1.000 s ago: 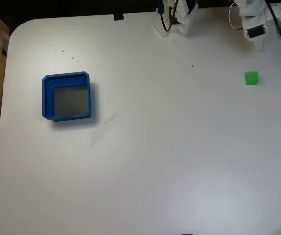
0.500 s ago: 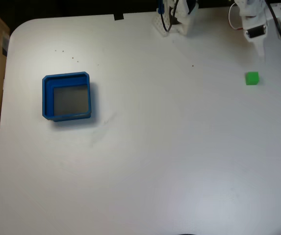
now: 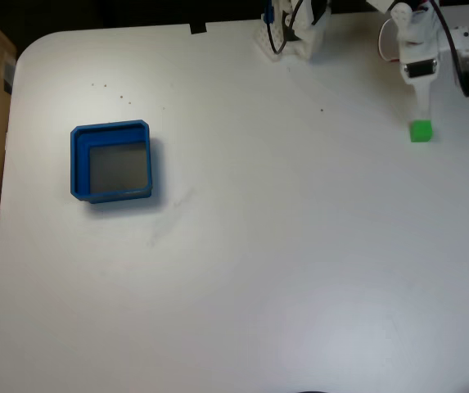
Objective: Pick up green cube and drop it in the blue box
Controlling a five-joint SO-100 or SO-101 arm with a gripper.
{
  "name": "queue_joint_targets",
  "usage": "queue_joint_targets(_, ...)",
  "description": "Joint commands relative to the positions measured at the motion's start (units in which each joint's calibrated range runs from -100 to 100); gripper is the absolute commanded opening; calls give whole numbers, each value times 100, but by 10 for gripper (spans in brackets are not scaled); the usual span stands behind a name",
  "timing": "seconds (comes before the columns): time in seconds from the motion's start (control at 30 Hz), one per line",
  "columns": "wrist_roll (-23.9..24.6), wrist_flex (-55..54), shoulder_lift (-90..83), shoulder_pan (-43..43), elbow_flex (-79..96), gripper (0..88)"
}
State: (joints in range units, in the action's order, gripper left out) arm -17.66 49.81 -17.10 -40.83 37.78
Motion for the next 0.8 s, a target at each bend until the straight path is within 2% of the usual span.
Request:
queue_joint_targets(0.0,-15,33,51,267,-472,322)
queue_joint_targets(0.57,-20,17,1531,174,-1402,322)
queue_joint_targets(0.77,-24,17,1572,109,-1375,322)
